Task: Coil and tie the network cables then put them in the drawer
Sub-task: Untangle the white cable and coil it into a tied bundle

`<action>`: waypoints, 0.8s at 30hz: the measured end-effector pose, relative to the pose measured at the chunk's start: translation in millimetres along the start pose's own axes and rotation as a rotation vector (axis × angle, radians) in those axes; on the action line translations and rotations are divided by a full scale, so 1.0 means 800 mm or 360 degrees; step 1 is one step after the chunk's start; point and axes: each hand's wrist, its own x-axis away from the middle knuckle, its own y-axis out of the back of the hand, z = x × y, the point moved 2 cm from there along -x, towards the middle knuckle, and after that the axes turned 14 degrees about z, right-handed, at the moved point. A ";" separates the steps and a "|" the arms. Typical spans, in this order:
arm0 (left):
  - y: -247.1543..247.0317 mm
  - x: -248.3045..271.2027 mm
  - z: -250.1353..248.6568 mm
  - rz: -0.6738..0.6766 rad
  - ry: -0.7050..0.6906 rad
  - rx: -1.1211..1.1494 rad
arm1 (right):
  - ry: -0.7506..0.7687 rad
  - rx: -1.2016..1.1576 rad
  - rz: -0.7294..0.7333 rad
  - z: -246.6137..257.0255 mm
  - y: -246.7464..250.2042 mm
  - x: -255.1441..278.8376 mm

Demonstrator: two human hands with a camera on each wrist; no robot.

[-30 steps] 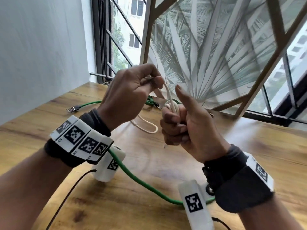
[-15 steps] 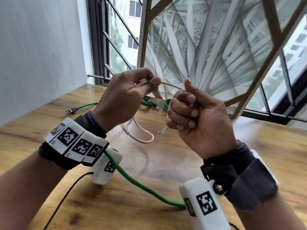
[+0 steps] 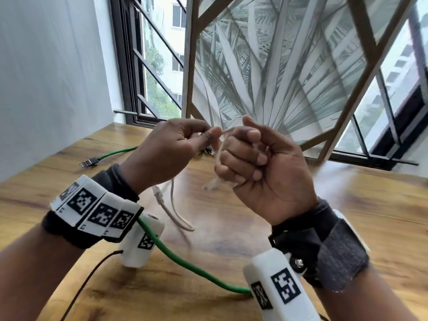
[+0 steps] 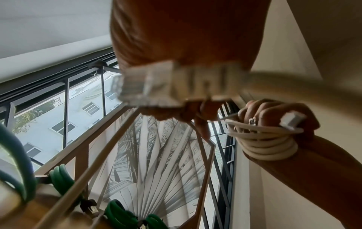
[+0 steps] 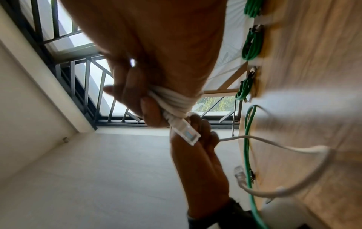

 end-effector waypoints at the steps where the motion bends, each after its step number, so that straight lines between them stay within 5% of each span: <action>1: -0.003 -0.001 0.000 0.0099 0.0004 0.0031 | 0.0121 -0.0084 -0.0013 0.001 0.002 -0.001; 6: -0.018 0.004 -0.003 0.0519 0.0041 0.0144 | 0.0554 -0.0345 -0.0100 0.011 0.012 -0.001; 14: -0.041 0.015 -0.008 0.0928 0.0153 0.0137 | 0.1137 -0.0052 -0.0462 0.060 0.030 0.015; 19: -0.039 0.017 -0.017 0.1004 0.0167 -0.0169 | 0.1160 0.0147 -0.0614 0.055 0.035 0.014; 24: -0.038 0.018 -0.023 0.0978 0.0089 -0.0332 | 0.1091 0.0723 -0.0814 0.045 0.033 0.012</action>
